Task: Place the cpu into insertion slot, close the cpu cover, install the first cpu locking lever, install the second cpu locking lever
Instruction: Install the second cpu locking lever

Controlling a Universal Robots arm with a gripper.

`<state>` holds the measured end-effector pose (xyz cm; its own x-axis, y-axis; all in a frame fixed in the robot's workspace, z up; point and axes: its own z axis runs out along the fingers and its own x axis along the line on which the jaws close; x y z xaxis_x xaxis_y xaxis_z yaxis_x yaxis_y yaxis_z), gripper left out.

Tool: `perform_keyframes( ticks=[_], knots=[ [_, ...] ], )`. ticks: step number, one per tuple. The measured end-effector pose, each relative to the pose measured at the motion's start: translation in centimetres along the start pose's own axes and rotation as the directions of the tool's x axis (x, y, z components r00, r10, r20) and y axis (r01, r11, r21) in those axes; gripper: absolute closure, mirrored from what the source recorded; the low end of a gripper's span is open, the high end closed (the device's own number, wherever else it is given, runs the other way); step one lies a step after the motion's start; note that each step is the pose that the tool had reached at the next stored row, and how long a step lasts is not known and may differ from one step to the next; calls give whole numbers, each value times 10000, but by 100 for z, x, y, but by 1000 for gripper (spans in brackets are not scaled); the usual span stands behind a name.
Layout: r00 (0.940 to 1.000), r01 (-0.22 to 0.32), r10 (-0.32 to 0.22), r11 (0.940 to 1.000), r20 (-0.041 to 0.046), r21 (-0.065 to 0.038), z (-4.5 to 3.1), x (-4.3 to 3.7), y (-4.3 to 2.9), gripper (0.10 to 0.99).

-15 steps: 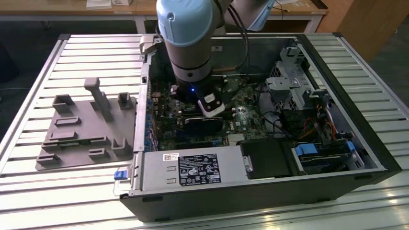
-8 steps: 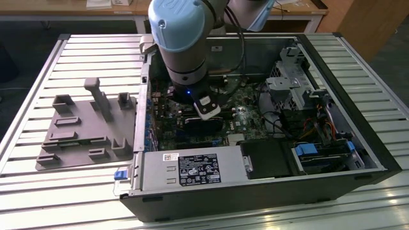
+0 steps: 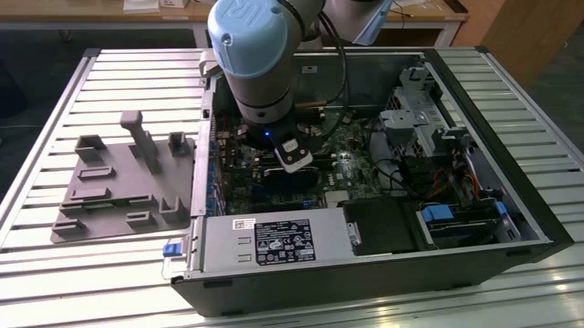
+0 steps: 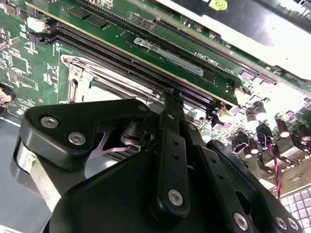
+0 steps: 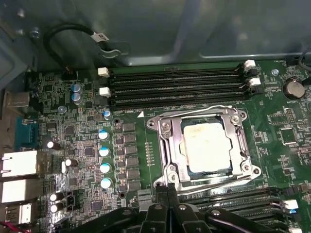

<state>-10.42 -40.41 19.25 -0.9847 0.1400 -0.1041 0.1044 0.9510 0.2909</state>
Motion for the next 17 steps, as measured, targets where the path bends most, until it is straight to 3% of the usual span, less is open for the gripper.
perform_keyframes(
  ticks=[8, 17],
  knots=[
    [10000, 2, -2, 10000, 7, -3, 37, 23, 59, 980],
    [10000, 23, -23, 10000, 79, -10, 51, 101, 48, 980]
  ],
)
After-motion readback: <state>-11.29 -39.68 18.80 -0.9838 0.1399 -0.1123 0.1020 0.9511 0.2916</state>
